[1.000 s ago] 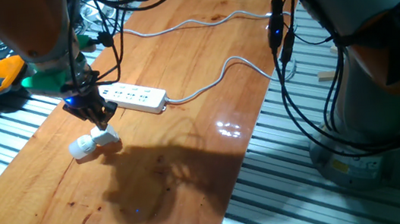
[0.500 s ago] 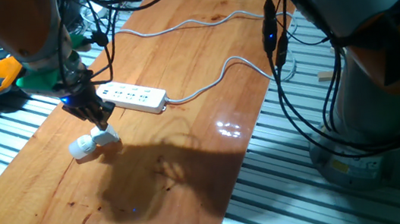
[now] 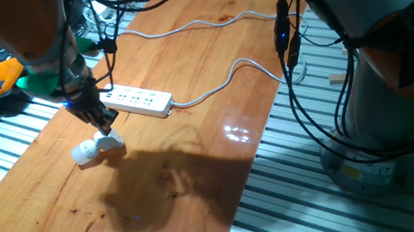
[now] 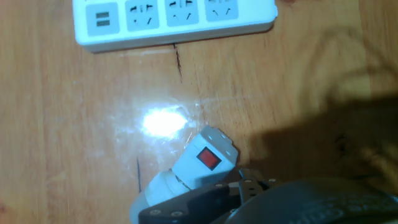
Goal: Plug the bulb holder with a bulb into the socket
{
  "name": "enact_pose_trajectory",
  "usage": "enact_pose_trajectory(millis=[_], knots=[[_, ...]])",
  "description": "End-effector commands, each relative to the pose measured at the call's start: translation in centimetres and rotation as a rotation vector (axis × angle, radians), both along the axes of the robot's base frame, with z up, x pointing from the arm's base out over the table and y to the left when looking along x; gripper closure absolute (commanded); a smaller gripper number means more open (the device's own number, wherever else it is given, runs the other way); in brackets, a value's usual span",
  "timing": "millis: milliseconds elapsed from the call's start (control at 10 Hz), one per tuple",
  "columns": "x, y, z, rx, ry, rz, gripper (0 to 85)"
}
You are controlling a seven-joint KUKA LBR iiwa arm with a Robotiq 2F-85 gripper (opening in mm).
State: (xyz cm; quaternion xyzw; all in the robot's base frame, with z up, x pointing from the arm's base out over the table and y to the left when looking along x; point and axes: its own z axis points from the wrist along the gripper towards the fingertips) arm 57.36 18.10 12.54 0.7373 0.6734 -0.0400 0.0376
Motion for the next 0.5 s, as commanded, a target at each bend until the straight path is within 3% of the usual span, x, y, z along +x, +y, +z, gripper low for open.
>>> enact_pose_trajectory(millis=[0,200,400], knots=[[-0.14,0.02,0.18,-0.003,0.003,-0.017,85.0],[-0.08,-0.1,0.14,-0.015,0.013,-0.011,85.0],[-0.05,-0.2,0.15,-0.008,0.014,0.009,85.0]])
